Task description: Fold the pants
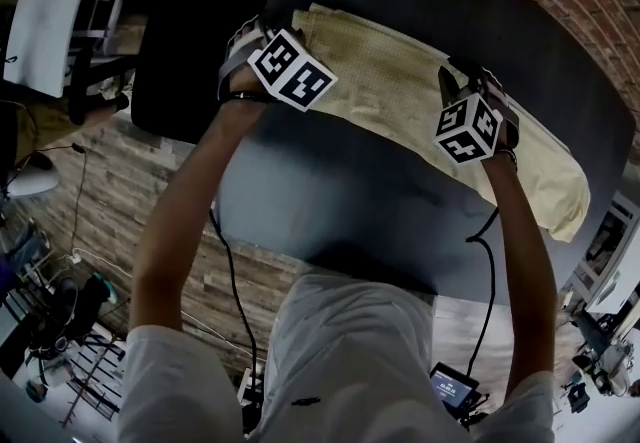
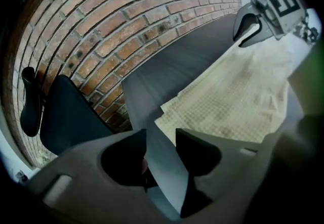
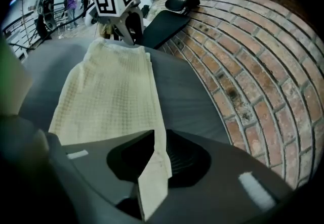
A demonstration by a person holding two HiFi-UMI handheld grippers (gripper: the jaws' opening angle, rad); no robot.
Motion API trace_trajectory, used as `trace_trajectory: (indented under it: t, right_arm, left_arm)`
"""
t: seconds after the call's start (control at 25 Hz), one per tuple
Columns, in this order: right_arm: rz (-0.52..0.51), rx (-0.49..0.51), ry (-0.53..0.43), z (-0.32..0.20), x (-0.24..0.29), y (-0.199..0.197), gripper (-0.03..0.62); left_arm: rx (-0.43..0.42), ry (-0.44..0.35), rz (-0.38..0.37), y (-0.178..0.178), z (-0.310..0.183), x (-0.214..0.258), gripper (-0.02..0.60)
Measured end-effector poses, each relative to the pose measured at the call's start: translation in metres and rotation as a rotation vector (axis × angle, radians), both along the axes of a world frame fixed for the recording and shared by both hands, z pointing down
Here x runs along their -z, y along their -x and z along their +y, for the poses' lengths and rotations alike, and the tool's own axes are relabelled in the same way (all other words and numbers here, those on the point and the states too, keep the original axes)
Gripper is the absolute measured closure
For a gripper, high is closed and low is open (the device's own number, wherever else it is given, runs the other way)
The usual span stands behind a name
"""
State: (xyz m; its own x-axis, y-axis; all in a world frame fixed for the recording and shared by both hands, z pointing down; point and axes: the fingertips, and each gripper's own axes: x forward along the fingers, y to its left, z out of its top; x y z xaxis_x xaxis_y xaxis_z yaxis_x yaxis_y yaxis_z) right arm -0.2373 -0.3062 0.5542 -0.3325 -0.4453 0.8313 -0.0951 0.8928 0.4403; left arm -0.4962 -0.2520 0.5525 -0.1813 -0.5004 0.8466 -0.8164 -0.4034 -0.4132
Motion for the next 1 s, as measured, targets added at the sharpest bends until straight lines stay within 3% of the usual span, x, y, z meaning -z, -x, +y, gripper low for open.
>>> trace_trajectory:
  t: [0.32,0.56,0.88,1.0]
  right_arm:
    - [-0.092,-0.125,0.002,0.025,0.015,-0.041,0.523]
    - [-0.044,-0.278,0.001,0.059,0.019,-0.119,0.531]
    - [0.013,-0.630,-0.011,0.105,0.013,-0.299,0.526]
    - [0.027,-0.715,-0.018,0.119,0.014,-0.368,0.517]
  left_arm:
    - [0.037,-0.062,0.139,-0.034,0.037,0.001,0.400]
    - [-0.007,-0.019,0.107,-0.056,0.060,-0.031,0.434]
    - [0.049,-0.065,0.125,-0.055,0.074,-0.036,0.452]
    - [0.053,-0.063,0.123,-0.066,0.074,-0.038,0.501]
